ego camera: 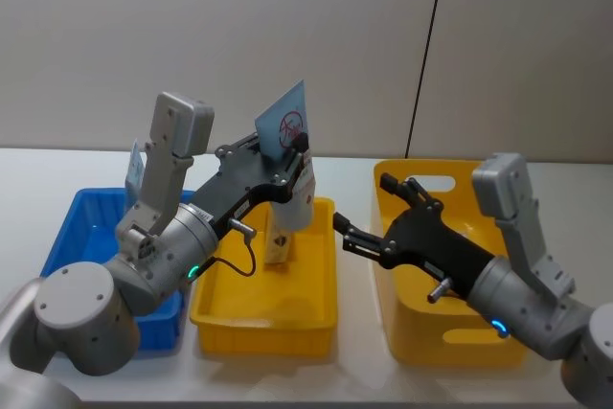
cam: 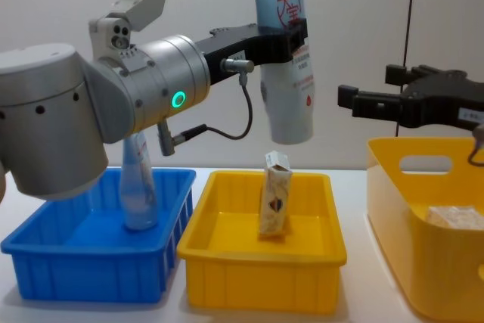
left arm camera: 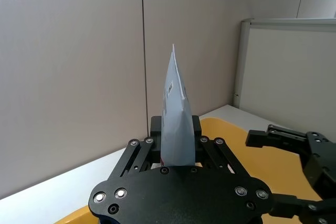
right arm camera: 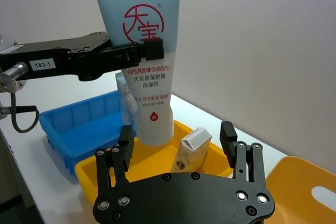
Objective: Bimanual collaborative sorting of washing and personal care products
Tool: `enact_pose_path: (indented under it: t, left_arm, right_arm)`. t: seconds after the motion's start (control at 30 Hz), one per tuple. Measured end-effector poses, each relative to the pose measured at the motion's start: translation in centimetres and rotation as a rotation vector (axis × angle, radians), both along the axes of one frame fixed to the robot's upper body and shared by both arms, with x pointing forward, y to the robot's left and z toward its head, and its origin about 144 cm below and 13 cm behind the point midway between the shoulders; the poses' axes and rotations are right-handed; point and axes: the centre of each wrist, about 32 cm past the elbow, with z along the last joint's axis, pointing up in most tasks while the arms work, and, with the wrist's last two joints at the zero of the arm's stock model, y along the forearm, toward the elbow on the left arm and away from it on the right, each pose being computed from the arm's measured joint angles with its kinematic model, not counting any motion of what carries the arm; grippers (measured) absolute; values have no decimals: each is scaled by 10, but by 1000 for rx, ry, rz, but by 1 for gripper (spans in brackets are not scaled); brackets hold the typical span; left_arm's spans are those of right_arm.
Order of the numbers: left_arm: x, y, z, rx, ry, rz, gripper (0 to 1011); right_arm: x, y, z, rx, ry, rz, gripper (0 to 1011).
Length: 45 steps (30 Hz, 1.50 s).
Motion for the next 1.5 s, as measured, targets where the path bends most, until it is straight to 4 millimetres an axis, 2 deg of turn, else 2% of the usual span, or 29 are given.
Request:
enact_pose_path:
  t: [0.97,1.2,1.33,1.37,1.5]
  left_arm:
    - [0,-1,1,1,0,-7,270]
    - [0,-1,1,1,0,-6,270]
    - [0,-1,1,1,0,-6,270]
    - [0,-1,1,1,0,-6,270]
    - [0,-1,1,1,0,-6,270]
  right_arm:
    - [57,22,8,19,40,128,1004]
    - [67,27,7,16,69,143,862]
    - [73,32,7,10,95,149,715]
    - [74,33,7,9,98,149,715]
    - [79,37,7,4,113,152,579]
